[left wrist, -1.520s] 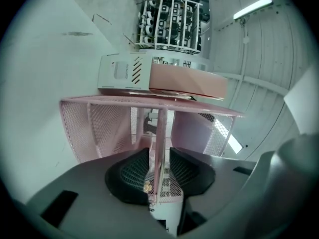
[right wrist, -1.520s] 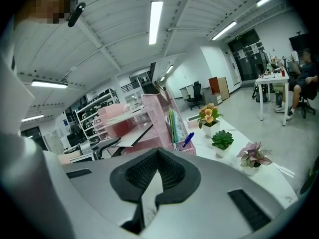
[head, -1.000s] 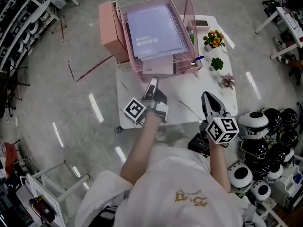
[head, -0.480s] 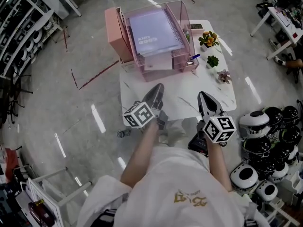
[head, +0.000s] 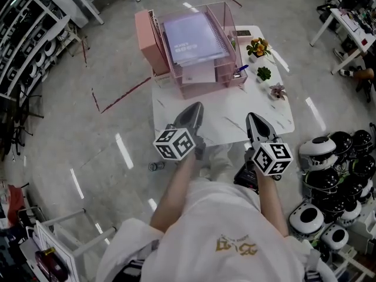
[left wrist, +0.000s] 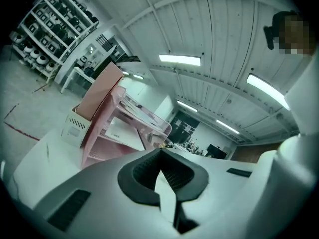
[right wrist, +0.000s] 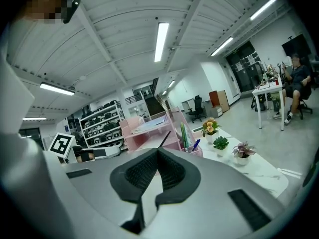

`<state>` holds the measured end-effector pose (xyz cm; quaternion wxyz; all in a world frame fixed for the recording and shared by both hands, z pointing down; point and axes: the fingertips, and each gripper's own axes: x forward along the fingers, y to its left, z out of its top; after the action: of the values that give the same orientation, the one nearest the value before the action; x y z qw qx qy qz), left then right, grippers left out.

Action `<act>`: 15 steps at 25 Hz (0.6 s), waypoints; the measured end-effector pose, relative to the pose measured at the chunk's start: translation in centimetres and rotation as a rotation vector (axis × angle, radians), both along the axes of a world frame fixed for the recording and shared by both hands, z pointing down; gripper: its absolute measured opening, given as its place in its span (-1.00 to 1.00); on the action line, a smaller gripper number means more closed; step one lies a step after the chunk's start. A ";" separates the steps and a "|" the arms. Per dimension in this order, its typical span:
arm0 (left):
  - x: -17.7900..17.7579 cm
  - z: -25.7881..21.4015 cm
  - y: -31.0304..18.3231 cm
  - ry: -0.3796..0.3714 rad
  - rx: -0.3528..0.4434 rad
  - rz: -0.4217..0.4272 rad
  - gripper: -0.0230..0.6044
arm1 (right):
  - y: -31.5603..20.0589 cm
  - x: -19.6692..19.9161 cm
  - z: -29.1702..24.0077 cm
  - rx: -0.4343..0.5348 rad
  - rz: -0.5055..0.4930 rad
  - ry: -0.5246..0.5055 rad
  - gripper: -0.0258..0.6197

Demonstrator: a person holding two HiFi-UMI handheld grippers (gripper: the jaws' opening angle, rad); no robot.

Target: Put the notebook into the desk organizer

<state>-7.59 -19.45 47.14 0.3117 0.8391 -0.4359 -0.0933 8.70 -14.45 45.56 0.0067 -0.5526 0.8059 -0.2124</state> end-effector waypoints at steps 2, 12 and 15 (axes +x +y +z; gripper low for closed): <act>0.0 0.1 0.2 -0.002 -0.003 0.001 -0.87 | 0.1 -0.1 -0.1 0.002 -0.002 -0.001 -0.88; -0.1 -0.7 0.7 0.001 0.013 0.006 -0.87 | 0.5 -0.2 -1.0 0.029 0.003 0.022 -0.89; -0.2 -0.7 1.0 -0.001 0.012 0.003 -0.87 | 0.7 -0.2 -1.0 0.025 0.004 0.012 -0.88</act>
<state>-7.80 -18.49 46.46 0.3066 0.8418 -0.4340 -0.0948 8.54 -13.72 44.61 0.0090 -0.5553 0.8075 -0.1988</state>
